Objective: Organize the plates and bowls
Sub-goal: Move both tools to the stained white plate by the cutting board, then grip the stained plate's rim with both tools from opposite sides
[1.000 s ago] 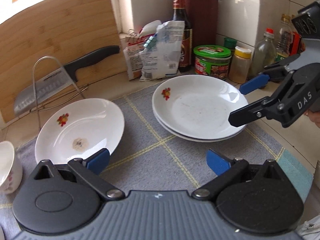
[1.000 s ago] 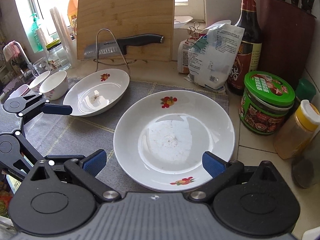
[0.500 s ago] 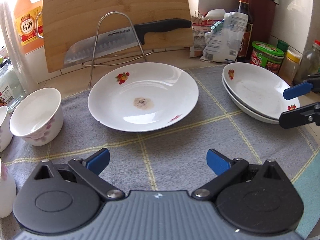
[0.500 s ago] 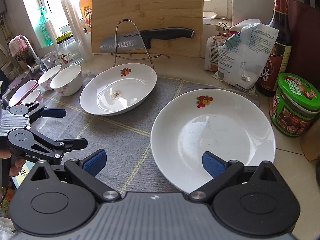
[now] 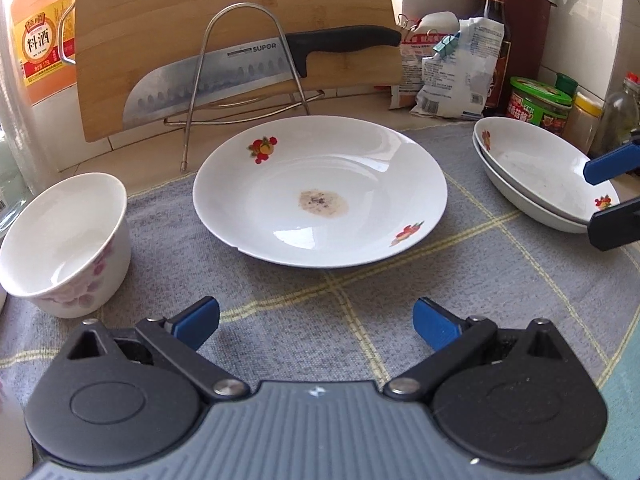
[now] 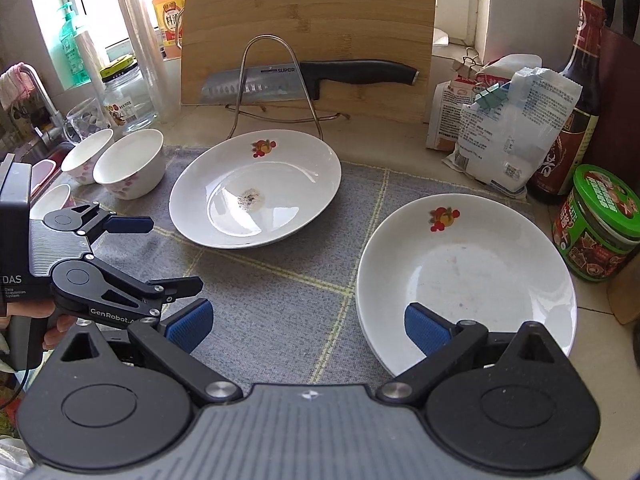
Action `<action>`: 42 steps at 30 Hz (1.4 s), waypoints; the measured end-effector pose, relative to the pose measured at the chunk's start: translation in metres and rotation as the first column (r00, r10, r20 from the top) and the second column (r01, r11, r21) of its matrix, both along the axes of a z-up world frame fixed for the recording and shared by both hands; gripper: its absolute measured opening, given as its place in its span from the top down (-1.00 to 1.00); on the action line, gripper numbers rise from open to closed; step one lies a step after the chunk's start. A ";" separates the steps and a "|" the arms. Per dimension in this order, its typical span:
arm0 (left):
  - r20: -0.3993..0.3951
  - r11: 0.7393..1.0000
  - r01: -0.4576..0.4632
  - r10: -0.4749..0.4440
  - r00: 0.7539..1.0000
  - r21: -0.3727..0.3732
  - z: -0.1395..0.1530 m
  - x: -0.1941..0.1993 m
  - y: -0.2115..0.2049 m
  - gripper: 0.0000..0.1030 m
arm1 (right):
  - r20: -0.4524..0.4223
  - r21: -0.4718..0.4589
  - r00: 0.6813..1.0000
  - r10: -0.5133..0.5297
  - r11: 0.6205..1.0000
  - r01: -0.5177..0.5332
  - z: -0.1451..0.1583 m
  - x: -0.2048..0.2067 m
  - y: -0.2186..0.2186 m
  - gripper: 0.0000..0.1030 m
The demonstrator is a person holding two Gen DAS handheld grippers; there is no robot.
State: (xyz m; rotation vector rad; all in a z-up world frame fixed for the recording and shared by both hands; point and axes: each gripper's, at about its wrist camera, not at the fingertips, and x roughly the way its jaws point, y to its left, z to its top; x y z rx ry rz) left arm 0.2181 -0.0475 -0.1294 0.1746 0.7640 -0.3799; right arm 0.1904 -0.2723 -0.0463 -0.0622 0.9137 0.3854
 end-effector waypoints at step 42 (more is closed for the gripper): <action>0.048 1.000 0.010 -0.008 0.999 -0.029 -0.010 0.028 -0.007 -1.00 | -0.142 0.046 0.970 0.199 0.980 -0.194 -0.037 0.168 0.047 -1.00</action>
